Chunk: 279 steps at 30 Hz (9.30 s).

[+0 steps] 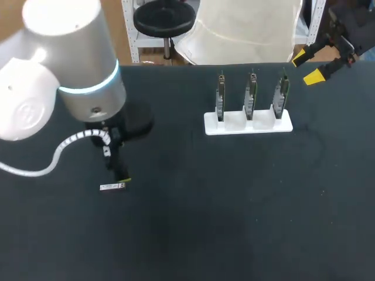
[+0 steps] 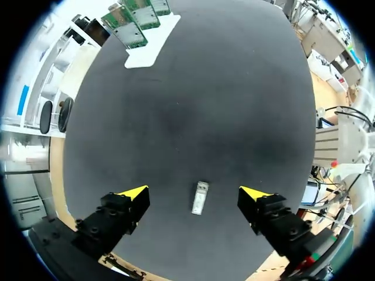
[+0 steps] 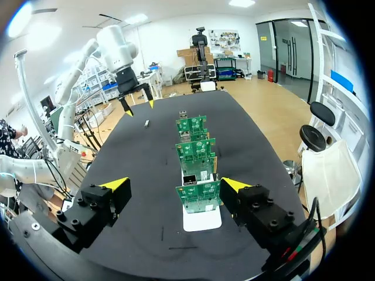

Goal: Pick up the optical module with the left hand, and insert it into the network port with the right hand.

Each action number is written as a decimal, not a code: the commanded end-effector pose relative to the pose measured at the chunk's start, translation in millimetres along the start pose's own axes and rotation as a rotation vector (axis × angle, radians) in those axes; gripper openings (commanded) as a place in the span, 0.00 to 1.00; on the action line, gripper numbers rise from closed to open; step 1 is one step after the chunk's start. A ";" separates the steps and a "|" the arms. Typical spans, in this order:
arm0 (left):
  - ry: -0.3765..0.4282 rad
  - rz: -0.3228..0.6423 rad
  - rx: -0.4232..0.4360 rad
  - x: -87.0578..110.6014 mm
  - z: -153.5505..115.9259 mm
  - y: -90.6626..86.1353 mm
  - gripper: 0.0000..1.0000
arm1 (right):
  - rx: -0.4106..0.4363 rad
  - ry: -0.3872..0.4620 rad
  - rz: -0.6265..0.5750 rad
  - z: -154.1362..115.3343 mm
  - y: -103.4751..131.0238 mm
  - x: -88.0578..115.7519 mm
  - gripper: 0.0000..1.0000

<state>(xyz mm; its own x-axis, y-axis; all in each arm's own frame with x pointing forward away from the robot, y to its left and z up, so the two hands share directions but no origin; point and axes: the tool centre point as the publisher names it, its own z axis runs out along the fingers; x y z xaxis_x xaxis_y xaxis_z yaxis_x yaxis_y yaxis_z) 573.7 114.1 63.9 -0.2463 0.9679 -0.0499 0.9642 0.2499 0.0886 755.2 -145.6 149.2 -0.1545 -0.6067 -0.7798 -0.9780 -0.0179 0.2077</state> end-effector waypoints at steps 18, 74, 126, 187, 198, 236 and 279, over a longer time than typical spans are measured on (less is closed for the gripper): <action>0.062 -0.060 0.040 35.6 33.7 -28.4 1.00 | 0.006 0.001 0.000 0.6 2.0 -0.2 1.00; 0.082 -0.035 0.156 62.5 88.2 -17.1 1.00 | 0.006 0.001 0.000 0.6 2.0 -0.2 1.00; -0.146 -0.119 -0.171 -17.1 22.9 69.2 0.00 | 0.006 0.001 0.000 0.6 2.0 -0.2 1.00; -0.910 0.190 -0.199 -319.7 -98.2 163.3 0.00 | 0.006 0.001 0.000 0.6 2.0 -0.2 1.00; -1.027 0.196 -0.093 -350.3 -87.6 152.7 0.00 | 0.006 0.001 0.000 0.6 2.0 -0.2 1.00; -1.255 0.247 0.164 -402.3 -76.9 125.2 0.00 | 0.006 0.001 0.000 0.6 2.0 -0.2 1.00; -1.313 0.172 0.197 -422.9 -64.0 99.6 0.00 | 0.006 0.001 0.000 0.6 2.0 -0.2 1.00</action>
<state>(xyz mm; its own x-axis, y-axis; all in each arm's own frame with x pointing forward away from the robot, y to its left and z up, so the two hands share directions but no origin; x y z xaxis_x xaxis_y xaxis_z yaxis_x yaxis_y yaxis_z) 767.2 -266.2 159.0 0.0472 0.2190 -0.9746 0.9987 0.0085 0.0503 755.1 -145.5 149.2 -0.1544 -0.6068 -0.7797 -0.9781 -0.0176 0.2074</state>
